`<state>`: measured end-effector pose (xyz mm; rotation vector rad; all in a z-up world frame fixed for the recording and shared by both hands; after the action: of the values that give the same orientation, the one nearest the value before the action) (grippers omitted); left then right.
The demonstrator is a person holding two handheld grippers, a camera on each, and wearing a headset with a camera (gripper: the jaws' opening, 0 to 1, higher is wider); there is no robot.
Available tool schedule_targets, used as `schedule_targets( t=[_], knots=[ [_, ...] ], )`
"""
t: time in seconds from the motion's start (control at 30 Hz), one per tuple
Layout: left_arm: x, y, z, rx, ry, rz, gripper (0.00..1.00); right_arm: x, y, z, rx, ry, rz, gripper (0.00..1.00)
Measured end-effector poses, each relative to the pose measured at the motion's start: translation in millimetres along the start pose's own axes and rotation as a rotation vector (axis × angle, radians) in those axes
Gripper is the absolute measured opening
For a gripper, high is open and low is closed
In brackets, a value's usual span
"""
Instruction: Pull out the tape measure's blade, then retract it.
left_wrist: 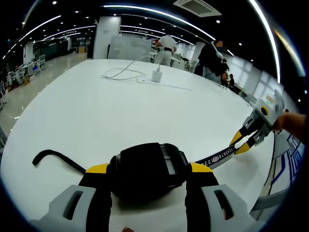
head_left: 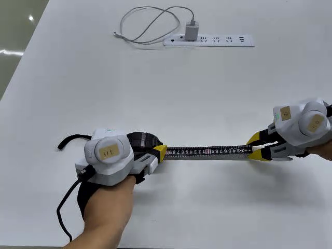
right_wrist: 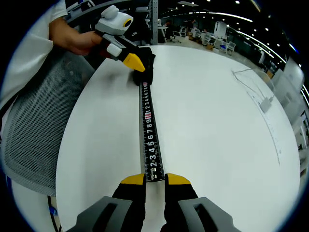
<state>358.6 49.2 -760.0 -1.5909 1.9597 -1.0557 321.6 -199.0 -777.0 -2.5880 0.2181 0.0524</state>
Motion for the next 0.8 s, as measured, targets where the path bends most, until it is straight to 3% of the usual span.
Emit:
schedule_targets(
  t=[0.8],
  knots=[
    [-1.5,0.0,-0.8,-0.004,0.016,-0.028,0.57,0.1,-39.5,21.9,0.07,-0.024,-0.001,0.1]
  ],
)
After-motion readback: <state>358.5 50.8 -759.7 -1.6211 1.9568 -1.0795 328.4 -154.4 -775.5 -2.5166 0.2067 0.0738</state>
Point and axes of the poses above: the centre of the closed fingertips' face, and the gripper's own axes: z roughly forward along the fingers, x roughly to its right, y roughly out of its underside, the point moved 2 cm from there along -z, roughly backward along the fingers, and after that the axes turned 5 degrees about -y, right-handed, at the moved point
